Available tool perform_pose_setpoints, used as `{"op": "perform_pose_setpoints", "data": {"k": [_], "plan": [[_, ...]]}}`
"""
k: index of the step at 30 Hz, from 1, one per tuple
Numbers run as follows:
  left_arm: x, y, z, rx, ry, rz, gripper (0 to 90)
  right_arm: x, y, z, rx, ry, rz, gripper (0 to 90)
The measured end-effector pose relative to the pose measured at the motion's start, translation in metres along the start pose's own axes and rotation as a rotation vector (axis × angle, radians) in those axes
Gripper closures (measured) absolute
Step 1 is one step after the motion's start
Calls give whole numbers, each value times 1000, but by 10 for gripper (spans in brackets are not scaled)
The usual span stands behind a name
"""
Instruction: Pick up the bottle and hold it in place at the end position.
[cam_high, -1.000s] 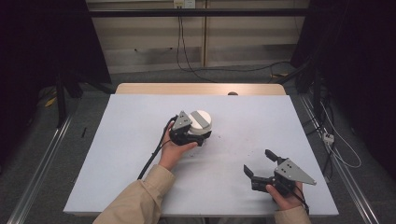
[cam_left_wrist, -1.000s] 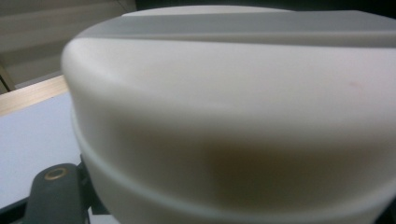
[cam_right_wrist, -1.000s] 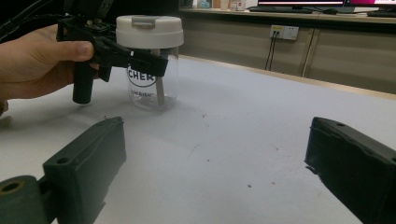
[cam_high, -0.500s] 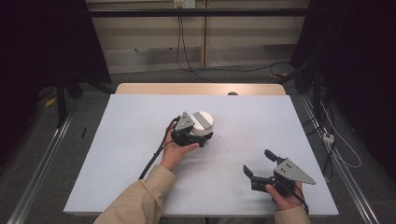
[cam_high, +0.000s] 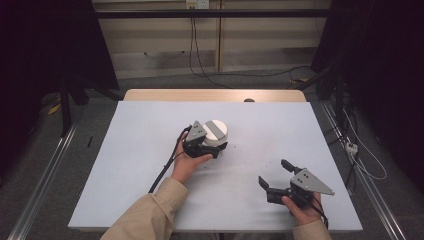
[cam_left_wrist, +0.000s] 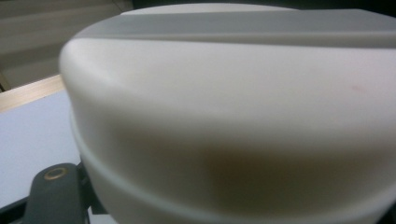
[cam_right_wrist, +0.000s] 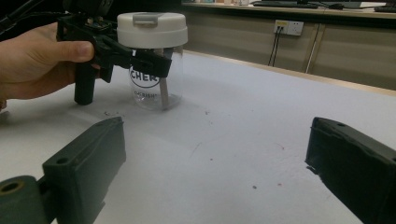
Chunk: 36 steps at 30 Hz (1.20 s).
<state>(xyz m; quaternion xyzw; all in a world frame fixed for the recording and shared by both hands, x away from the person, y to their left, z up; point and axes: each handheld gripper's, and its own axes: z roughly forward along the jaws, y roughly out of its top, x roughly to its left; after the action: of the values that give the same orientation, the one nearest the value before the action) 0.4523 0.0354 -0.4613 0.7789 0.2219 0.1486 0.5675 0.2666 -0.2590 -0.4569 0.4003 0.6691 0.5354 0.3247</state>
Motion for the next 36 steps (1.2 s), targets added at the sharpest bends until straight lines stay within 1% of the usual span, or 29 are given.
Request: {"op": "perform_pose_setpoints", "data": {"k": [6,14,15,16,21,26,32,36], "plan": [[-1,0,-1,-2,4,9,186,-1,1,5,11,-5,7,43],[-2,-1,-1,-3,9,5,186,-4,4,16,30,-16,22,43],[-1,0,-1,-1,16,15,186,-4,4,17,34,-17,22,44],[-1,-1,-1,-1,10,15,186,-4,5,18,37,-18,24,47],[-2,-1,-1,-3,8,7,186,-2,7,22,50,12,32,44],[-2,-1,-1,-3,8,10,186,0,9,27,57,20,27,45],[-2,-1,-2,-2,9,14,186,7,14,36,65,32,17,49],[-2,-1,-2,0,10,21,186,9,17,42,62,38,21,50]]}}
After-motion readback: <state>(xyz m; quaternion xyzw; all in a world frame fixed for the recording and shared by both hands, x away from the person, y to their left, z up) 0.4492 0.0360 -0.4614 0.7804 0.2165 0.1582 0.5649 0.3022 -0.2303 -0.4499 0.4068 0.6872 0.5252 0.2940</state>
